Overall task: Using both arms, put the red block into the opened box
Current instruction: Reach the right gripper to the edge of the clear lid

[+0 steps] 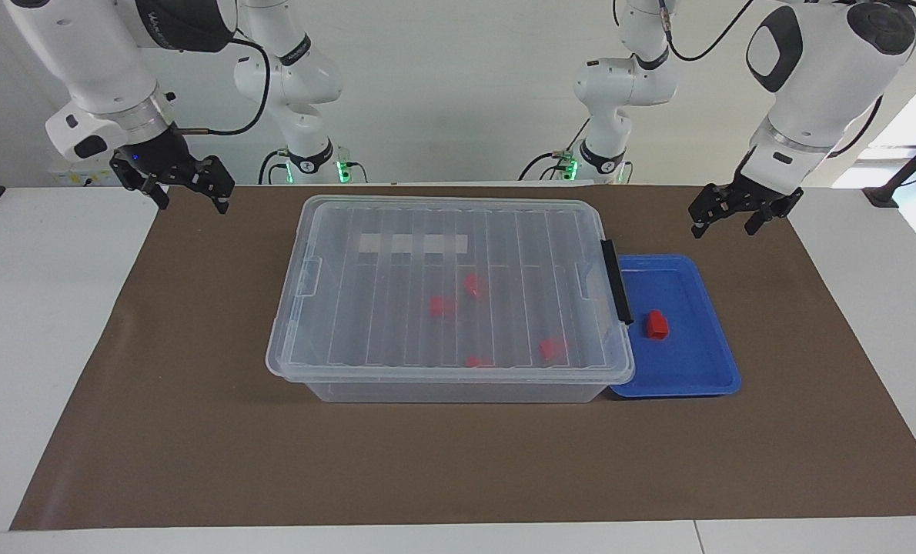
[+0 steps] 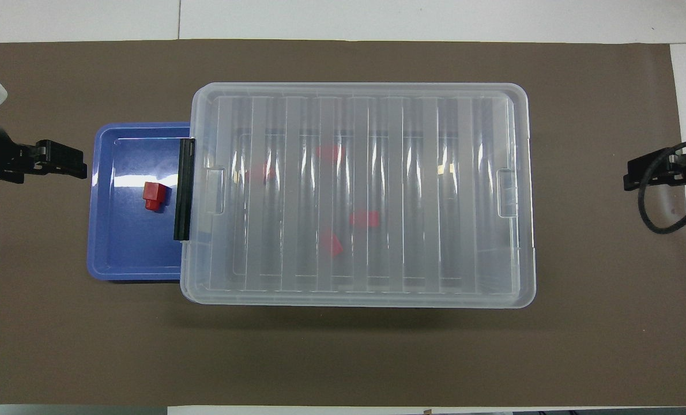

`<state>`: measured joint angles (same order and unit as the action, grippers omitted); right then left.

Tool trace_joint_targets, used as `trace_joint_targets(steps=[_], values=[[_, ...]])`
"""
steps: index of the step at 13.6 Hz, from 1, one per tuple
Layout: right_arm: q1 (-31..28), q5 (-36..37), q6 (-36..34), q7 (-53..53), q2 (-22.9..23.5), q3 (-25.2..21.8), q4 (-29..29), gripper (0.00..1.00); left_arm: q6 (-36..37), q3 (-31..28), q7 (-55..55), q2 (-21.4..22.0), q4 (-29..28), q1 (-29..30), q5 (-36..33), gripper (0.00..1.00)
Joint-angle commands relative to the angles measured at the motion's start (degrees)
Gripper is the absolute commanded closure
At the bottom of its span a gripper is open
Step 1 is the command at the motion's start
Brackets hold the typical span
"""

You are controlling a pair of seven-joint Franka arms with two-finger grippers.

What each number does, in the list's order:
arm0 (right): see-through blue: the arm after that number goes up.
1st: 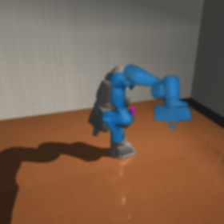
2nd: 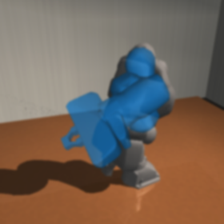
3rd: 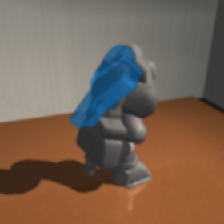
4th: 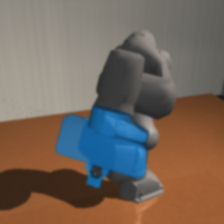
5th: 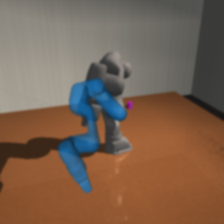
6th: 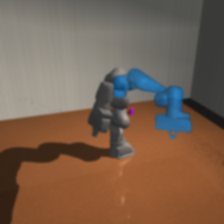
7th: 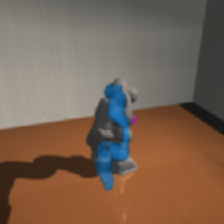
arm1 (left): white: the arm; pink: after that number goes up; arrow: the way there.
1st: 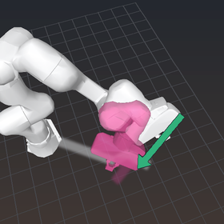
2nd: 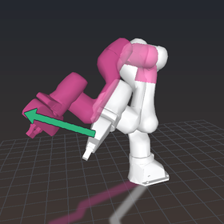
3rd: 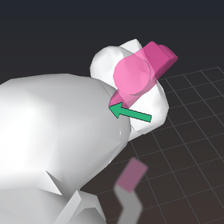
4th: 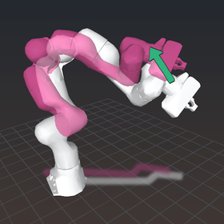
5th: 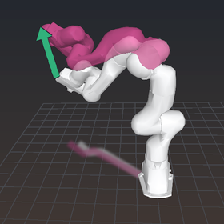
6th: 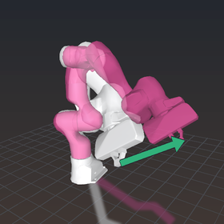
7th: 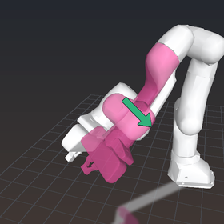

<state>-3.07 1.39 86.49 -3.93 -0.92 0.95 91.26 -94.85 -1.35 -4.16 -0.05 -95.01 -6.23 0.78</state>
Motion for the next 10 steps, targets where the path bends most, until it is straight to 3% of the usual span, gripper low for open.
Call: trace_joint_targets(steps=[1,10], values=[[-0.1,-0.42,0.08,0.33,0.3,0.19,-0.56,0.0,0.2,0.38,0.47,0.93,-0.61,0.52,-0.52,0.0],[-0.1,-0.42,2.09,-0.28,0.57,2.39,-0.47,0.0,0.2,0.38,0.38,0.93,-0.61,0.52,-0.52,0.0]])
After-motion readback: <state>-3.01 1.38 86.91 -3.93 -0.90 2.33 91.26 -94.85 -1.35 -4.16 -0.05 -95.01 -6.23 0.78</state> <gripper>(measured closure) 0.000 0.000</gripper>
